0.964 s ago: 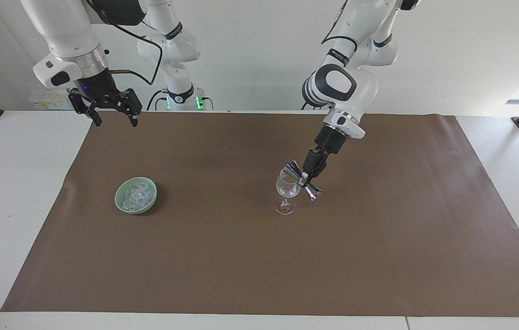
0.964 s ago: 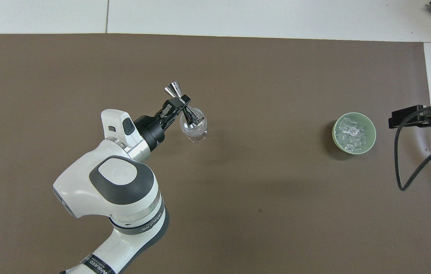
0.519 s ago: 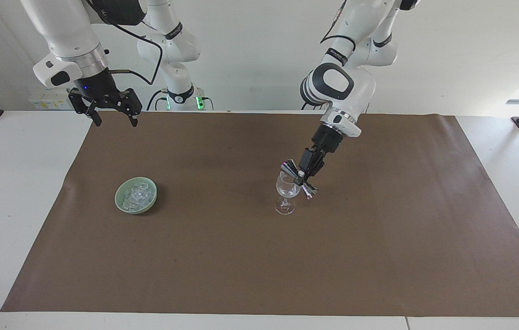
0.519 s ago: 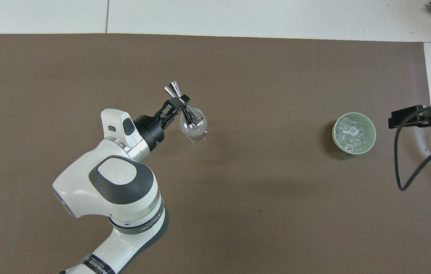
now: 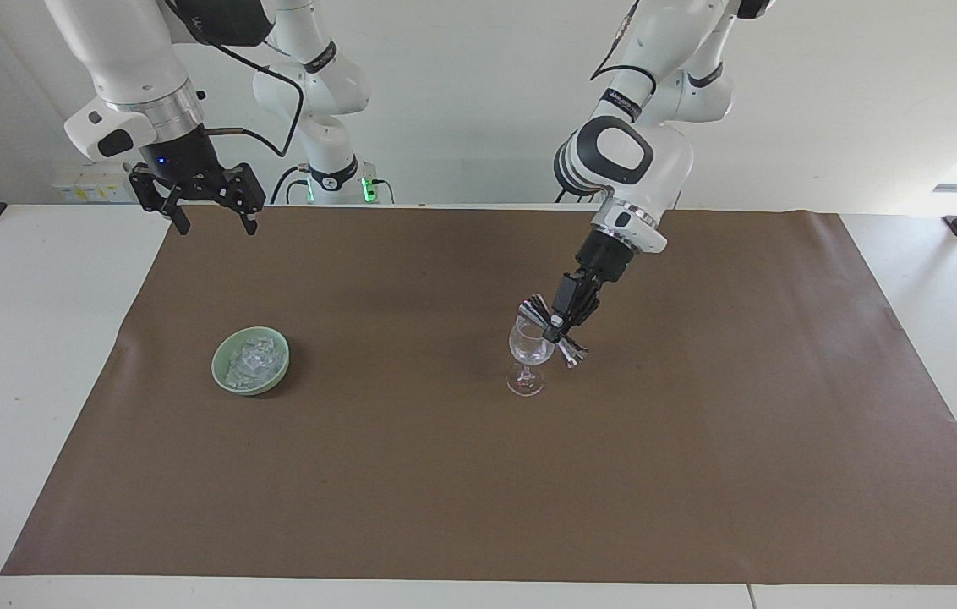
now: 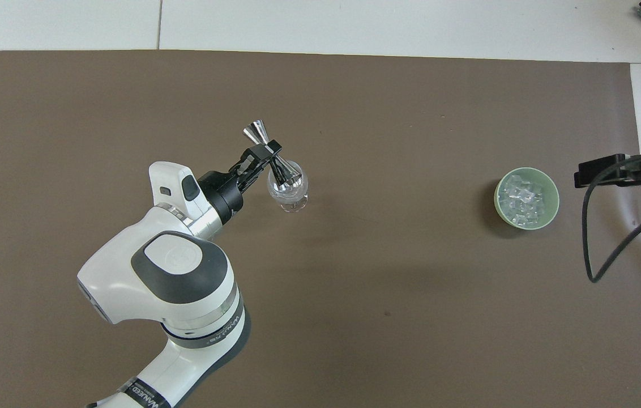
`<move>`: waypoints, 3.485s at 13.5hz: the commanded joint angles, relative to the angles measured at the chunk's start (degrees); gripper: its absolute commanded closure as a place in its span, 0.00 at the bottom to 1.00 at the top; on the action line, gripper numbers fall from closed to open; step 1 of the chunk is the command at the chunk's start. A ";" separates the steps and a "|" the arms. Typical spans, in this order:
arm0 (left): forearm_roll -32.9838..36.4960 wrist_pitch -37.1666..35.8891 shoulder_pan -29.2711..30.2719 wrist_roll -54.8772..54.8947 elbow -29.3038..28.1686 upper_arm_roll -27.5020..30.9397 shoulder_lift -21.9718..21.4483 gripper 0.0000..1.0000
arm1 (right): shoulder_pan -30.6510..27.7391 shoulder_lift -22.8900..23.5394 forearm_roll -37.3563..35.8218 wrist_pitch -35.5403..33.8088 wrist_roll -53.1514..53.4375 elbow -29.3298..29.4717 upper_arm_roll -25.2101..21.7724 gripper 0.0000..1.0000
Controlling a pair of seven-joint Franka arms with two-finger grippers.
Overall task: Pour wine and add ice with both arms
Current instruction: 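Hold the jigger tipped over the glass to pour it out, then move the jigger back with the left gripper while the right gripper reaches the bowl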
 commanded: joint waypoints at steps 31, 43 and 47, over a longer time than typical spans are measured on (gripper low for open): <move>-1.05 -0.47 9.25 -68.59 -8.03 0.75 -5.94 1.00 | -6.43 1.86 1.00 30.65 4.66 -22.74 -1.37 0.00; -1.05 -3.46 13.47 -71.66 -11.37 0.75 -7.34 1.00 | -5.73 2.47 0.73 38.82 4.39 -31.01 -1.28 0.05; -0.44 -11.78 16.80 -71.76 -14.18 1.36 -9.62 1.00 | -5.47 6.77 0.73 42.00 4.48 -31.01 -1.19 0.19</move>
